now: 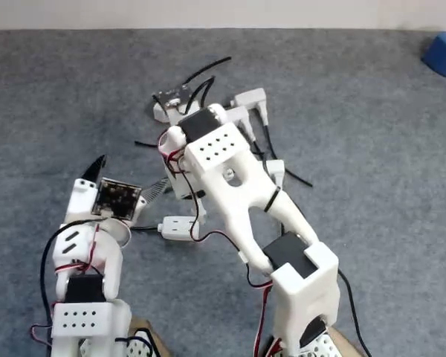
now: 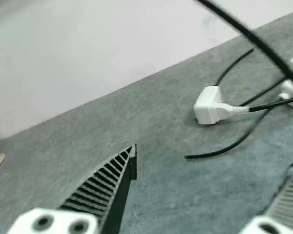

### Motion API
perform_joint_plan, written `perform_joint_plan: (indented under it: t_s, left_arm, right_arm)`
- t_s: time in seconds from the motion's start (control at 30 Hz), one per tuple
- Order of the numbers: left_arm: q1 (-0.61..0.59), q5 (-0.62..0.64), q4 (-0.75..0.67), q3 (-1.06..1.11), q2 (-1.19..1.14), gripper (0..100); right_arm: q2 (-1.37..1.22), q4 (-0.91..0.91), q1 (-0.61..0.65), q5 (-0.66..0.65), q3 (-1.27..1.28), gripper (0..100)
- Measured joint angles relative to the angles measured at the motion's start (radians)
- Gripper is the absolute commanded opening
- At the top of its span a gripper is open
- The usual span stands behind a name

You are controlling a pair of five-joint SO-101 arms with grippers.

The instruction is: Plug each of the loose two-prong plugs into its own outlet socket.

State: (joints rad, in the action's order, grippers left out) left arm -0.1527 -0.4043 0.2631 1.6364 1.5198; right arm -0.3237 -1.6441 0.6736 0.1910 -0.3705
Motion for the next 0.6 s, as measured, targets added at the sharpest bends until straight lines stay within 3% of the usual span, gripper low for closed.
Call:
perform_joint_plan:
  t_s: [0.33,0.6]
  left_arm:
    - [-0.298,0.0,-0.049,0.017,0.0,43]
    - [-0.339,0.0,-0.049,0.049,0.0,43]
  right_arm:
    - [0.0,0.008,-0.133,-0.077,0.0,0.6]
    - [0.175,0.066,-0.101,-0.018,0.023,0.7]
